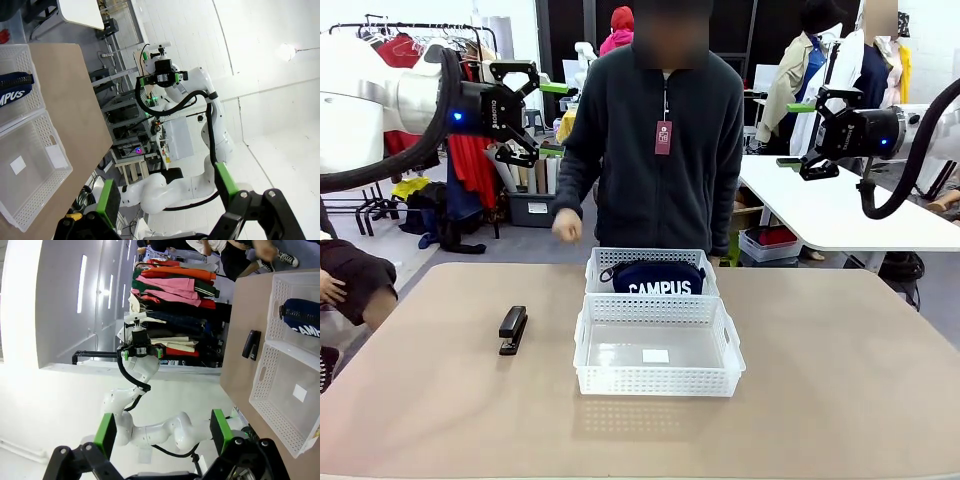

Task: Distribute items into two baskets.
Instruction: Pick up the Stapler that the person points to.

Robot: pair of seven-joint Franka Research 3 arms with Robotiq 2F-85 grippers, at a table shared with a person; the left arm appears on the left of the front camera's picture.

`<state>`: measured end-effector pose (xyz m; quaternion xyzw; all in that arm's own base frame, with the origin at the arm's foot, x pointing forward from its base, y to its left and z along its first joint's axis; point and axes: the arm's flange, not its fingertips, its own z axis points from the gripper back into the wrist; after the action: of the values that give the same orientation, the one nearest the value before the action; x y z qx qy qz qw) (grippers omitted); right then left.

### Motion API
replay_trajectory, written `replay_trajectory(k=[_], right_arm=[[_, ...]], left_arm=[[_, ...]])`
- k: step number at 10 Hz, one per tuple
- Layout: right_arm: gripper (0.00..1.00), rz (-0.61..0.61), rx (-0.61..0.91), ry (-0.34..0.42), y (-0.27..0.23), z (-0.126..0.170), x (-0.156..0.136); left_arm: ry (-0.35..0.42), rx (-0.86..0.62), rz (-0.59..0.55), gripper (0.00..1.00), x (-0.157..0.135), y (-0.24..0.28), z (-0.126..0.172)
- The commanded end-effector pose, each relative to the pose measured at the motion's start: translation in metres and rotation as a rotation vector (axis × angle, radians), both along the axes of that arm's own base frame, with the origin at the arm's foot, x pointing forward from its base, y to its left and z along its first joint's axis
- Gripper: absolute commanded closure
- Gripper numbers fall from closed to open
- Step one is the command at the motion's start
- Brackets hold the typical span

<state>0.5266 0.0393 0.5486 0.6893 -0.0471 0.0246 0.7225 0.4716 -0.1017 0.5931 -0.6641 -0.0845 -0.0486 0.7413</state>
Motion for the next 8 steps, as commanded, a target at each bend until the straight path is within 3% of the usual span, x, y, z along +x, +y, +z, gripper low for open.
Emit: replay_trajectory(k=[1, 8], right_arm=[[0.0, -0.001, 0.002, -0.002, 0.0002, 0.0022, -0.0008], [0.0, -0.001, 0.002, -0.002, 0.0002, 0.0022, -0.0008]], left_arm=[[-0.005, -0.002, 0.003, 0.0, -0.0004, -0.0004, 0.0022], [-0.005, -0.002, 0.003, 0.0, -0.0004, -0.0004, 0.0022]])
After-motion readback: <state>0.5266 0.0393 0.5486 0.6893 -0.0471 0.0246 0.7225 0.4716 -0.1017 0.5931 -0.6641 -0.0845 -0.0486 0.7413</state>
